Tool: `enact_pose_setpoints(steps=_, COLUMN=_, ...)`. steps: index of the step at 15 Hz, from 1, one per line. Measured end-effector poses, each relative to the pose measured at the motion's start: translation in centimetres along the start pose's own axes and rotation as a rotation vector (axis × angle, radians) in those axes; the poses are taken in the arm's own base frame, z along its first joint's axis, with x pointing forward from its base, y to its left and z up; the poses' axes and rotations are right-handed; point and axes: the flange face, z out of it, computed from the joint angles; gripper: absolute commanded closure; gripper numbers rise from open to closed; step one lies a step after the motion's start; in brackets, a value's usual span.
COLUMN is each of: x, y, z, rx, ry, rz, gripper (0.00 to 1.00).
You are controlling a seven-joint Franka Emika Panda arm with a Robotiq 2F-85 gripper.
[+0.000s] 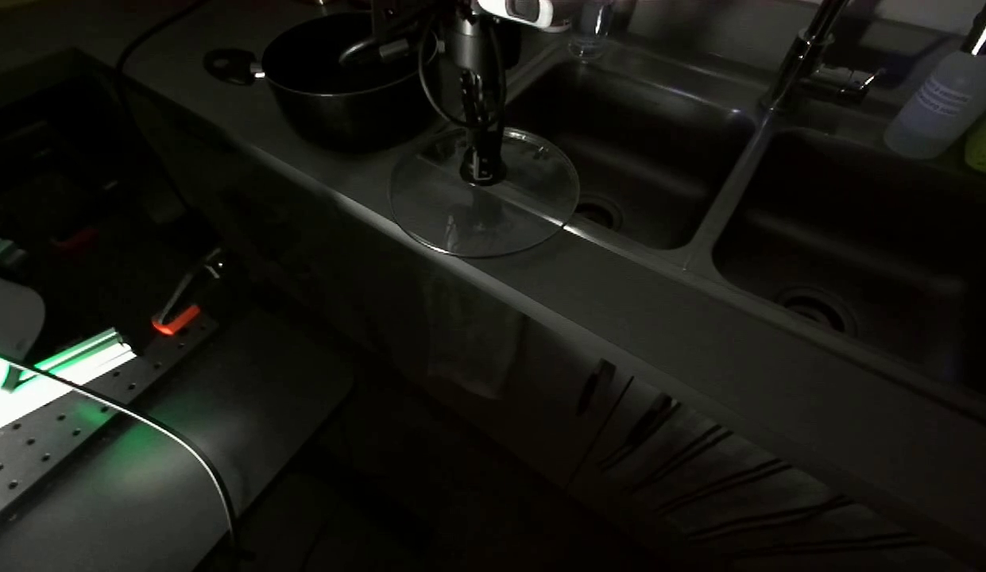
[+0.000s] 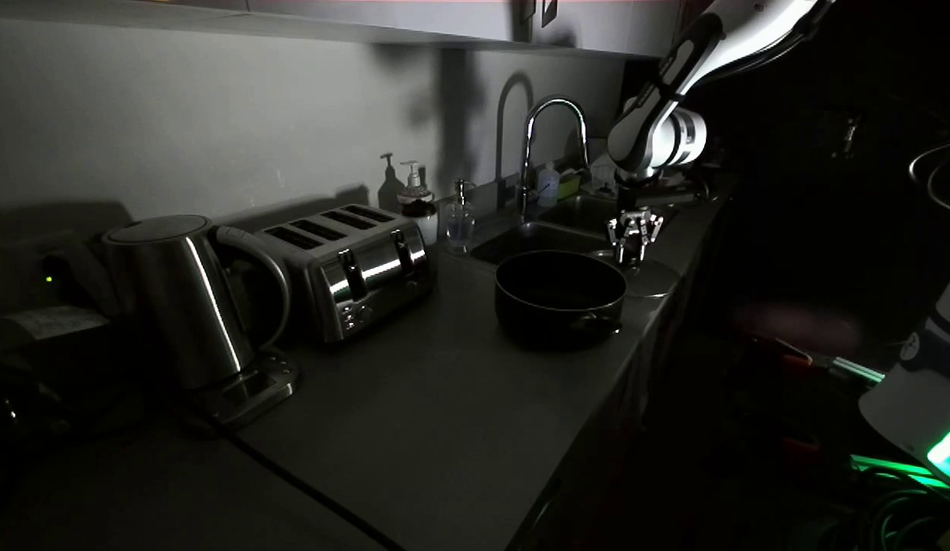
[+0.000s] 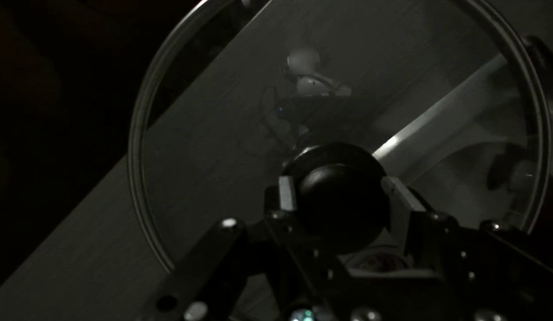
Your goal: Take the lid off the pot
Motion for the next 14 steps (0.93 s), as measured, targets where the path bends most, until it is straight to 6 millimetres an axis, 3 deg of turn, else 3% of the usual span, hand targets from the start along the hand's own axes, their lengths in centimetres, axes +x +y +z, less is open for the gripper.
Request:
enact_pose_setpoints(steps=5, x=-0.28, y=0.07, z=1.16, rx=-0.009, ry=-0.007, rz=-0.001, gripper=0.75)
enact_pose_setpoints(steps=14, x=-0.29, y=-0.09, z=1.17, rx=-0.007, ry=-0.002, rz=-0.004, gripper=0.75)
